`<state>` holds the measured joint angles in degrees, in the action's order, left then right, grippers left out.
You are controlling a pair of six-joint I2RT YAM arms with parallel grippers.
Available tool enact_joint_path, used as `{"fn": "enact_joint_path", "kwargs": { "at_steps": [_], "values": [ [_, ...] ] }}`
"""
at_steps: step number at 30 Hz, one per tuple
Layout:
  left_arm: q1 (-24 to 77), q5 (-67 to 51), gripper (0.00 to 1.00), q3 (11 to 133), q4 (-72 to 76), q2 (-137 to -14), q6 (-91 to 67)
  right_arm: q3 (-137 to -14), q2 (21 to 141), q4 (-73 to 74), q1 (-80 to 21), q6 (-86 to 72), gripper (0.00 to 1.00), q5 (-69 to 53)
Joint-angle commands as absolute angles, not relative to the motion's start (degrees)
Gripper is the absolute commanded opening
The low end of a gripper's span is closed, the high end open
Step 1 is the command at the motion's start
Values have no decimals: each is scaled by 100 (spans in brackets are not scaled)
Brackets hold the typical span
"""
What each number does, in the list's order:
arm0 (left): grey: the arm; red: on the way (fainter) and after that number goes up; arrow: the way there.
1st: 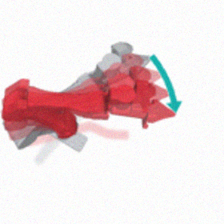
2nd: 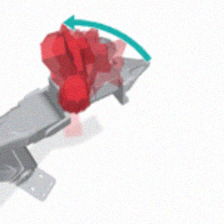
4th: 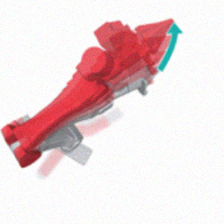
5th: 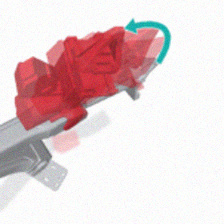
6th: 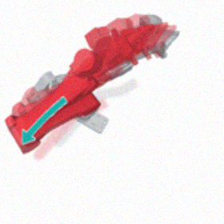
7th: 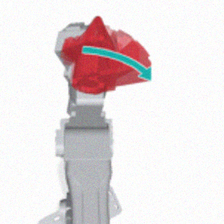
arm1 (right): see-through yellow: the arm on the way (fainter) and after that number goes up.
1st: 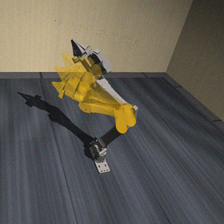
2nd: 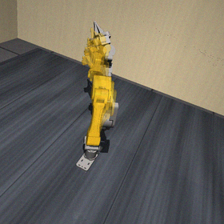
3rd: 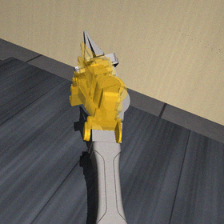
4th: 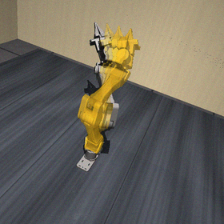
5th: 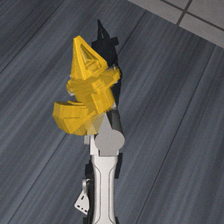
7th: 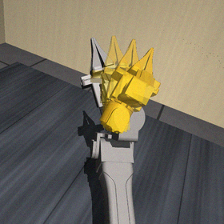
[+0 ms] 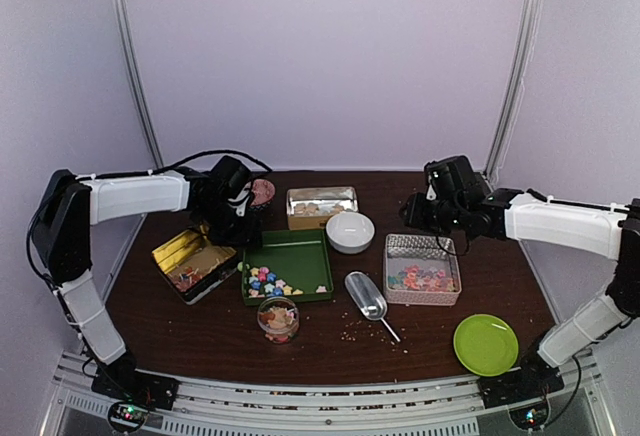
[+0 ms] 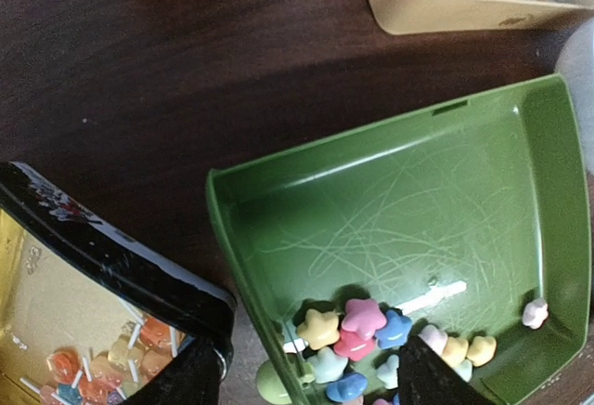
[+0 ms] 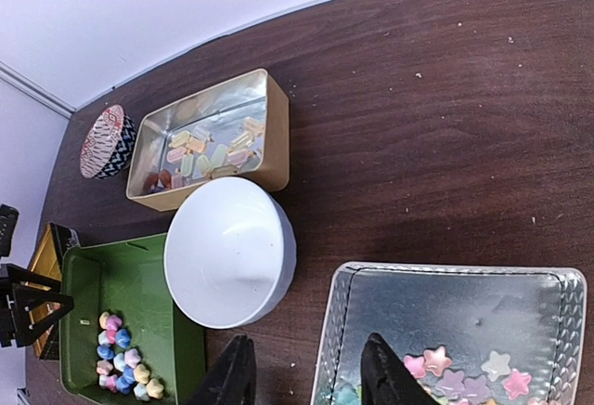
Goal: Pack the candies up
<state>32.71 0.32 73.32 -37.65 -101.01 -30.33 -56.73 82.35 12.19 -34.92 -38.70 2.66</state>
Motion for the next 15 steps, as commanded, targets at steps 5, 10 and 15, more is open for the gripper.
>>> {"fn": "enact_joint_path", "kwargs": {
  "at_steps": [5,10,15],
  "values": [
    [3233,176,40,7268,-3791,-10309,-3009,-6142,8601,1367,-3381,-3799,38,89],
    [3146,723,14,7429,-4102,-10310,-3075,-6081,8571,1398,-3340,-3820,38,99],
    [3042,1013,0,7412,-4298,-10286,-3029,-6135,8779,1679,-3322,-3776,38,-42]
  ]
}}
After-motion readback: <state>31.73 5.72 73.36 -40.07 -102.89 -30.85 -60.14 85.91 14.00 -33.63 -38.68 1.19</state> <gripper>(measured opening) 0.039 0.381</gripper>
